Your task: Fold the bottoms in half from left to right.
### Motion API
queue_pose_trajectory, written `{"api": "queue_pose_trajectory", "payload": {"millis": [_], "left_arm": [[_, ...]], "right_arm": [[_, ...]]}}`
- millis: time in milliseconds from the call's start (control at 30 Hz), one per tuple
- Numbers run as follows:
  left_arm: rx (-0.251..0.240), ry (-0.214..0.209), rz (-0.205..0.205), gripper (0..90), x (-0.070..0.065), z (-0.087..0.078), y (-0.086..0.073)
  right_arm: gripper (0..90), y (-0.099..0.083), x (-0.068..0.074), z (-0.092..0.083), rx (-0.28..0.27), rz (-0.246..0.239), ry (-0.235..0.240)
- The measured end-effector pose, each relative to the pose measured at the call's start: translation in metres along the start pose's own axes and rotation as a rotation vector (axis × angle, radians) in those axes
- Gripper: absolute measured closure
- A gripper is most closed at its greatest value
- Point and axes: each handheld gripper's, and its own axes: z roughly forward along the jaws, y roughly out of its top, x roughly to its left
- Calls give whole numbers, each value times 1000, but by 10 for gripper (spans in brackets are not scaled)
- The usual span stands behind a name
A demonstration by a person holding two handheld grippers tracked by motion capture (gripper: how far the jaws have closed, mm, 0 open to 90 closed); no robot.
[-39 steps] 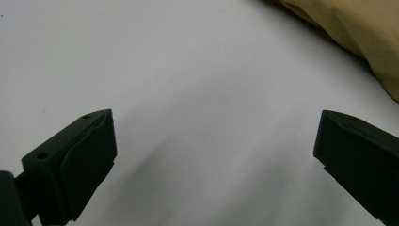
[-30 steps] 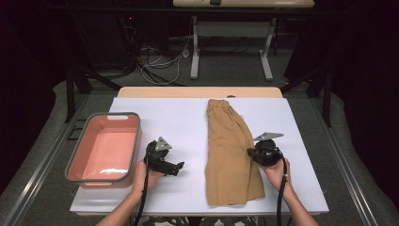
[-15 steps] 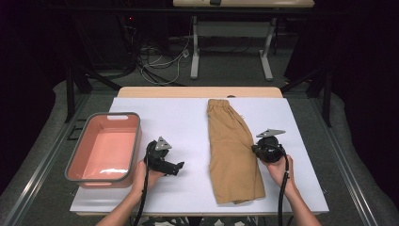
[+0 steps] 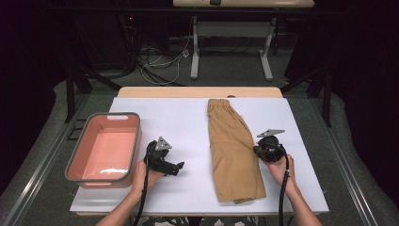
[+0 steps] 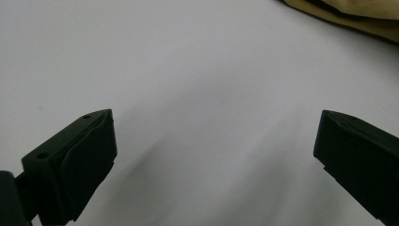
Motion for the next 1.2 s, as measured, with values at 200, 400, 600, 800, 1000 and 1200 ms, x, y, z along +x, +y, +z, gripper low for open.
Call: {"api": "queue_pose_trajectory", "payload": {"millis": [200, 400, 600, 800, 1000, 1200], "left_arm": [[-1, 1, 5, 0, -1, 0, 1], [-6, -1, 2, 0, 1, -2, 0], [7, -6, 7, 0, 0, -2, 0], [13, -16, 10, 0, -3, -1, 0], [9, -8, 17, 0, -3, -1, 0], [5, -6, 4, 0, 0, -2, 0]], "right_arm": [[870, -3, -2, 11, 10, 6, -32], [689, -8, -2, 4, -5, 15, -7], [777, -16, 1, 4, 4, 43, 48], [897, -15, 1, 3, -5, 27, 25], [900, -11, 2, 0, -26, 12, -8], [893, -12, 2, 6, -3, 3, -3]]}}
